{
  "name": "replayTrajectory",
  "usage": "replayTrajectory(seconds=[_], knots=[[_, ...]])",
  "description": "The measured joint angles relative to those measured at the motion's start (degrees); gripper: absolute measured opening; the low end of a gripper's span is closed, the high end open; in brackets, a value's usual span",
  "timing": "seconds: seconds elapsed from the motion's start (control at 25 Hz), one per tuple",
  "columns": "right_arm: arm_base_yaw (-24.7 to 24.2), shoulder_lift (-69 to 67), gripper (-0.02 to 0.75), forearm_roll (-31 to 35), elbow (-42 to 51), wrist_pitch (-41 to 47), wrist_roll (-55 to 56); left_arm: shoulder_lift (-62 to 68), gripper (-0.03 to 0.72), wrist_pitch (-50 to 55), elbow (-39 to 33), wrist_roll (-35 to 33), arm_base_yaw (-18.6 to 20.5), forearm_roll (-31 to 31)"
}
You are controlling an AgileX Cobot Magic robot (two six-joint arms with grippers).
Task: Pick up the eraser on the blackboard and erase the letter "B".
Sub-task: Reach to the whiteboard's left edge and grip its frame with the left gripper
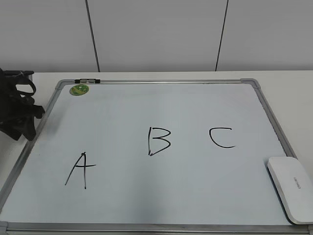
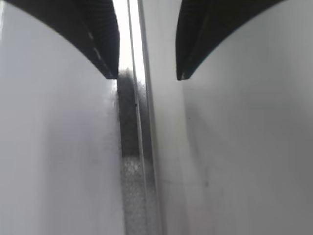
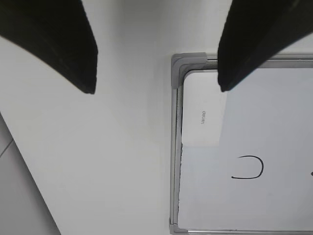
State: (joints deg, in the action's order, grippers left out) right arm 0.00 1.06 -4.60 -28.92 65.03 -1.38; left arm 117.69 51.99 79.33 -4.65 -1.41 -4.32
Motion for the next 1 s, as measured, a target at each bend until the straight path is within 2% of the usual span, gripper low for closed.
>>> replayTrajectory(seconds=[0.76, 0.84, 0.96, 1.0], knots=[[0.0, 0.0, 0.587, 0.0, 0.0, 0.0, 0.0, 2.34, 0.234, -1.87, 0.36, -0.13, 0.0, -0.71], [0.0, 0.0, 0.587, 0.0, 0.0, 0.0, 0.0, 2.34, 0.176, -1.87, 0.36, -0.13, 0.0, -0.83], [0.0, 0.0, 0.587, 0.0, 0.0, 0.0, 0.0, 2.34, 0.038, -1.87, 0.36, -0.13, 0.0, -1.2], [0.0, 0.0, 0.587, 0.0, 0.0, 0.0, 0.0, 2.34, 0.021, -1.87, 0.36, -0.01, 0.0, -1.31]])
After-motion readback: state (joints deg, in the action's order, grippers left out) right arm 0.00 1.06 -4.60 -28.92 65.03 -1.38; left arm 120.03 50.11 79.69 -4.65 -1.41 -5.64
